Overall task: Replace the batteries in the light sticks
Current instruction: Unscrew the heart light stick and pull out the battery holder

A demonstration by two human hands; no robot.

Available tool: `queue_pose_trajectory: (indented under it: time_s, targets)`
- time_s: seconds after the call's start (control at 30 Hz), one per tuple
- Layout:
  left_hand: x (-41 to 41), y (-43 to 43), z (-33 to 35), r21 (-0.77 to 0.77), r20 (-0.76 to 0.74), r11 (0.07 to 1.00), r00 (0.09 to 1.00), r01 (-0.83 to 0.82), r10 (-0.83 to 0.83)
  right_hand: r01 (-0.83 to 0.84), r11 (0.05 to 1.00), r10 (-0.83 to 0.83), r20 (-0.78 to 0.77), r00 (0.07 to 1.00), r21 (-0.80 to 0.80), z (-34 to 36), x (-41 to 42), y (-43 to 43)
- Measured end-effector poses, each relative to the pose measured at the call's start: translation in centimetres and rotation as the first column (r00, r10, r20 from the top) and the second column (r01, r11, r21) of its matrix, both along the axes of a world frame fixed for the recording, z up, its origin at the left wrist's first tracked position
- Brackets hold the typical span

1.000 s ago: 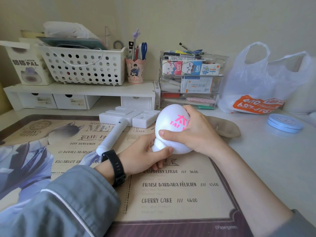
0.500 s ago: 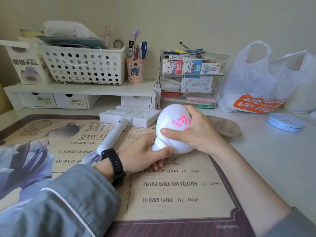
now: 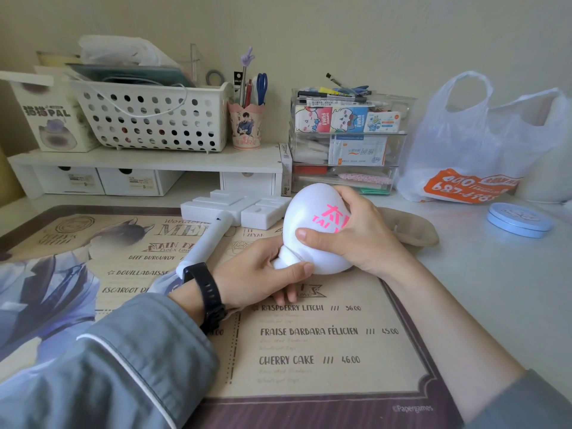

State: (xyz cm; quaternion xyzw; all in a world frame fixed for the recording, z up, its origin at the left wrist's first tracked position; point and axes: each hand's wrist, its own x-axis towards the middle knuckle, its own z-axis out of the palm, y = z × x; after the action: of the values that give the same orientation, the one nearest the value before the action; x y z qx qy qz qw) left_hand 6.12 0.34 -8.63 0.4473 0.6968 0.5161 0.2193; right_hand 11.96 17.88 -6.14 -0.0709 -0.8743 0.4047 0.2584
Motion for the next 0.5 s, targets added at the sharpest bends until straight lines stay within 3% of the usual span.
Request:
queue_pose_trajectory:
  time_s: [0.5]
  targets:
    - [-0.16, -0.09, 0.21, -0.035, 0.004, 0.999, 1.000, 0.007, -0.007, -0.072, 0.990, 0.070, -0.018, 0.997, -0.118, -0.55, -0.55, 0.70]
